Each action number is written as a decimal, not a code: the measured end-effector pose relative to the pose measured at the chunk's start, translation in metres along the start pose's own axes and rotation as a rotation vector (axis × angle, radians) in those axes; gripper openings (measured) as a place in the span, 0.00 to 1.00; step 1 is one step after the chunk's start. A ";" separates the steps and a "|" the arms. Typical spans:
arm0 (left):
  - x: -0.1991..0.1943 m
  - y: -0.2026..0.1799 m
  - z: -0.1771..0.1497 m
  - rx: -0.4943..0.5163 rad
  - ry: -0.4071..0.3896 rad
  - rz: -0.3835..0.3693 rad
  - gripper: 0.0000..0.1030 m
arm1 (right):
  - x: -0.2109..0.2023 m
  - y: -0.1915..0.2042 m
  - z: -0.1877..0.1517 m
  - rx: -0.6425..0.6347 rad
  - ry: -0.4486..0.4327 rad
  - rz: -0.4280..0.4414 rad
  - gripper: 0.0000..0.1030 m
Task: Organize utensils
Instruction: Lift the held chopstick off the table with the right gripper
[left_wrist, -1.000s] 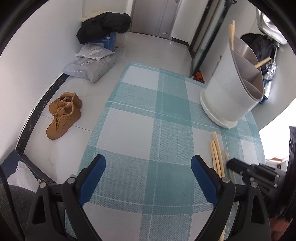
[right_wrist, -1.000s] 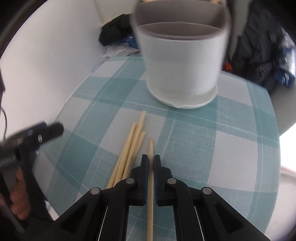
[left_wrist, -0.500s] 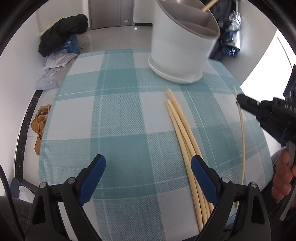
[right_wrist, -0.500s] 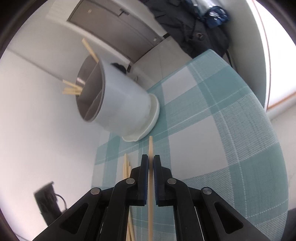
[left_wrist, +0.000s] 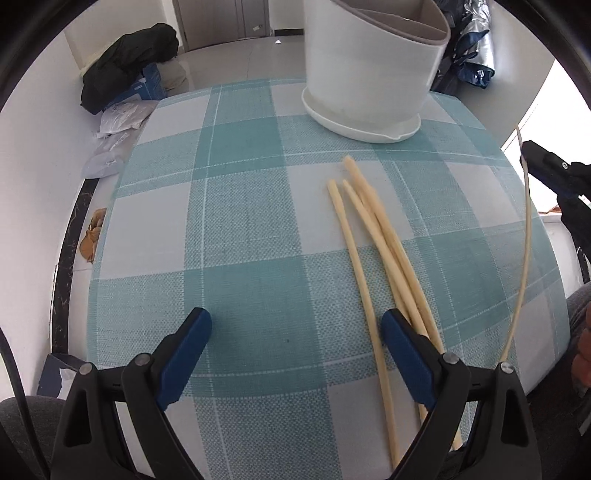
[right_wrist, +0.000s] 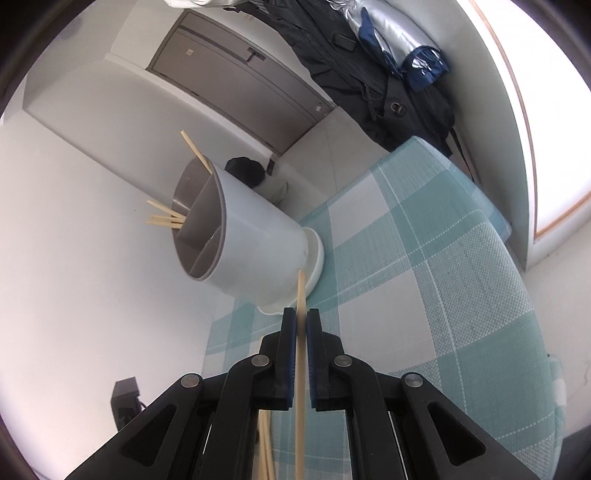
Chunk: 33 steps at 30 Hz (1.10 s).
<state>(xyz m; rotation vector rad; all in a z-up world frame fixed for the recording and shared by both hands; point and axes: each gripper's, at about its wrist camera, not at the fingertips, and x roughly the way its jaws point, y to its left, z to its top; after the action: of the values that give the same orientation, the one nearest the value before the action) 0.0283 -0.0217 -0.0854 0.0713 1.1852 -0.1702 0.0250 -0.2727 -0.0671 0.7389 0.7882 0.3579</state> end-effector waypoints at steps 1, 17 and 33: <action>0.000 0.000 0.000 0.006 0.002 0.003 0.88 | 0.000 0.002 0.000 -0.012 -0.002 -0.006 0.05; 0.016 -0.007 0.046 0.032 0.048 0.098 0.72 | -0.007 0.012 0.005 -0.078 -0.055 -0.011 0.05; 0.007 -0.014 0.051 -0.001 0.066 -0.003 0.01 | -0.008 0.017 0.010 -0.114 -0.077 -0.015 0.05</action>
<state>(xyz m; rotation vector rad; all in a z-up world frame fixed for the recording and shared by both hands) 0.0753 -0.0434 -0.0720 0.0747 1.2508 -0.1705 0.0268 -0.2696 -0.0466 0.6358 0.6949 0.3563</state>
